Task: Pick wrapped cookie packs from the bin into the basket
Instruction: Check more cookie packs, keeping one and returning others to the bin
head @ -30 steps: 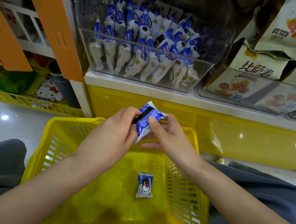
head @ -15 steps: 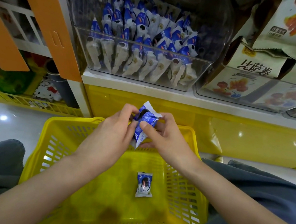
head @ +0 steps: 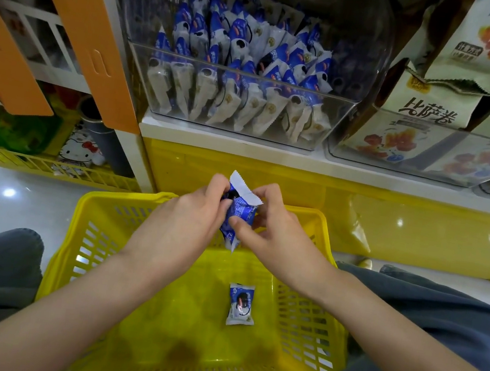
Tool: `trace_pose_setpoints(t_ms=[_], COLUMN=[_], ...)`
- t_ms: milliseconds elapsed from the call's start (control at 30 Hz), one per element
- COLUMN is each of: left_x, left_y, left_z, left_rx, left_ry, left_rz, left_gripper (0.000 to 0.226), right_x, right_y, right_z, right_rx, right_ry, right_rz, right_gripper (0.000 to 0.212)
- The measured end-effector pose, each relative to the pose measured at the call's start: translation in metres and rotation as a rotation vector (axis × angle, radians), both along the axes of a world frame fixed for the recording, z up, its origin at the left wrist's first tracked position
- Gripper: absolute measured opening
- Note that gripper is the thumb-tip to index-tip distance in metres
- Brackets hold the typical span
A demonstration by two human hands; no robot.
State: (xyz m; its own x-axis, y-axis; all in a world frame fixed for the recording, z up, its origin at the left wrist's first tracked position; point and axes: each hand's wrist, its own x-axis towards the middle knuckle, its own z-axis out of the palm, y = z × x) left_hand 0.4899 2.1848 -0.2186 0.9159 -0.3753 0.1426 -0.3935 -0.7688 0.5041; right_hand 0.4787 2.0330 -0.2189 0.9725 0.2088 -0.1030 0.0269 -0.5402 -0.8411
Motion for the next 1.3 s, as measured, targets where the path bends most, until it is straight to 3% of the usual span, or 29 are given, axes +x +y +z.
trace_pose_setpoints(t_ms=[167, 300, 433, 567, 667, 733, 933, 1100, 1200, 1300], left_x=[-0.001, 0.002, 0.006, -0.001, -0.001, 0.003, 0.008, 0.014, 0.018, 0.018], left_y=[0.001, -0.001, -0.011, -0.02, -0.023, -0.021, -0.017, -0.015, -0.011, -0.014], left_z=[-0.003, -0.007, -0.001, 0.004, 0.004, 0.004, 0.0, 0.001, 0.003, 0.006], left_rx=[-0.019, -0.236, -0.629, -0.876, -0.897, -0.897, -0.967, -1.115, -1.055, -0.885], left_ry=[-0.001, 0.095, 0.371, 0.7, 0.694, 0.669, 0.681, 0.857, 0.853, 0.657], left_rz=[-0.017, 0.05, 0.119, 0.014, 0.028, 0.098, 0.219, 0.303, 0.25, 0.227], left_gripper=[0.013, 0.007, 0.013, 0.035, 0.024, 0.015, 0.031, 0.03, 0.031, 0.03], right_x=[-0.002, 0.001, 0.005, 0.005, 0.003, 0.004, 0.007, 0.003, 0.005, 0.007], right_y=[-0.001, -0.002, -0.004, -0.009, -0.009, -0.008, -0.009, -0.007, -0.007, -0.006], right_z=[0.0, -0.001, -0.001, -0.002, -0.002, 0.0, 0.005, 0.007, 0.01, 0.014], right_rx=[-0.041, 0.001, 0.038, -0.231, -0.393, -0.366, -0.19, -0.428, -0.353, -0.188], right_ry=[-0.03, -0.009, -0.05, -0.168, -0.227, -0.233, -0.098, -0.355, -0.336, -0.202], right_rz=[0.052, 0.002, -0.131, -0.165, -0.099, -0.07, -0.032, 0.014, 0.04, -0.055], right_gripper=[0.029, 0.03, 0.044, 0.06, 0.058, 0.062, 0.06, 0.06, 0.06, 0.049])
